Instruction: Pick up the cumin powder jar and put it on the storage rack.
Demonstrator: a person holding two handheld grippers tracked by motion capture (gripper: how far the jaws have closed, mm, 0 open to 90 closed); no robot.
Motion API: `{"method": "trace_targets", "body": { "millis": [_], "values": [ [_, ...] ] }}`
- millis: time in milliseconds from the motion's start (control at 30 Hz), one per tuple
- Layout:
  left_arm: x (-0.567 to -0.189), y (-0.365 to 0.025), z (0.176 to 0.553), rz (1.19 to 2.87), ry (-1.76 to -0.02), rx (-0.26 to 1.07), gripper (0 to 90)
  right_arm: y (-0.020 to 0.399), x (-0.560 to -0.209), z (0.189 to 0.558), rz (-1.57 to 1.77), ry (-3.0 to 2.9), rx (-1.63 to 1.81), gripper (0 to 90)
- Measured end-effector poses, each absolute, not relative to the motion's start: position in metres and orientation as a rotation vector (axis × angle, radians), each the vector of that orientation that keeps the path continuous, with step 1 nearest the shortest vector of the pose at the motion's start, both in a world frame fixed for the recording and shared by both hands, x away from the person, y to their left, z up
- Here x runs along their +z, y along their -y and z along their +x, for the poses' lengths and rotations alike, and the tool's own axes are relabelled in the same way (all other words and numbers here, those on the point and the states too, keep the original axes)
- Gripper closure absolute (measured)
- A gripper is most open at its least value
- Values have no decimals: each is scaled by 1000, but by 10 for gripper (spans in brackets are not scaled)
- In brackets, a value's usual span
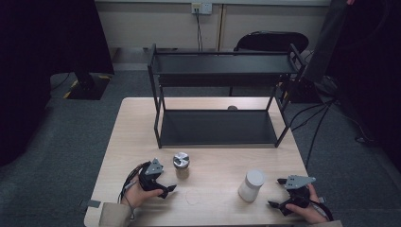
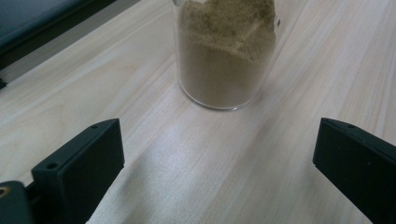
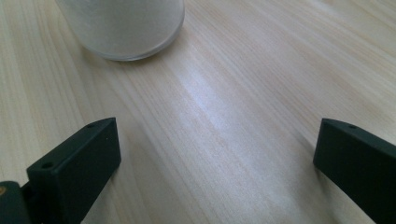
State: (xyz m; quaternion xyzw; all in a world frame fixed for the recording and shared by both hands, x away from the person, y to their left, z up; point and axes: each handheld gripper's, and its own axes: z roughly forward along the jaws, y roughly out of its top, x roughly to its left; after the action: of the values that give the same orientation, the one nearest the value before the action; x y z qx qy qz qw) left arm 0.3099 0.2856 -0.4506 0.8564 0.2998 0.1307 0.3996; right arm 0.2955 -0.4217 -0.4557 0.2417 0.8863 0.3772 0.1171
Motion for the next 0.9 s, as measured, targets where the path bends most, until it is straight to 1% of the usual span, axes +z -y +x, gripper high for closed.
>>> {"method": "trace_targets", "body": {
  "millis": [367,900],
  "values": [
    [-444,-286,311,2114,-757,326,10,422,-456,295,707,-2594,1104,0],
    [-445,-274,319,2075,-741,330,9,422,-456,295,707,-2594,1104,0]
  ]
}}
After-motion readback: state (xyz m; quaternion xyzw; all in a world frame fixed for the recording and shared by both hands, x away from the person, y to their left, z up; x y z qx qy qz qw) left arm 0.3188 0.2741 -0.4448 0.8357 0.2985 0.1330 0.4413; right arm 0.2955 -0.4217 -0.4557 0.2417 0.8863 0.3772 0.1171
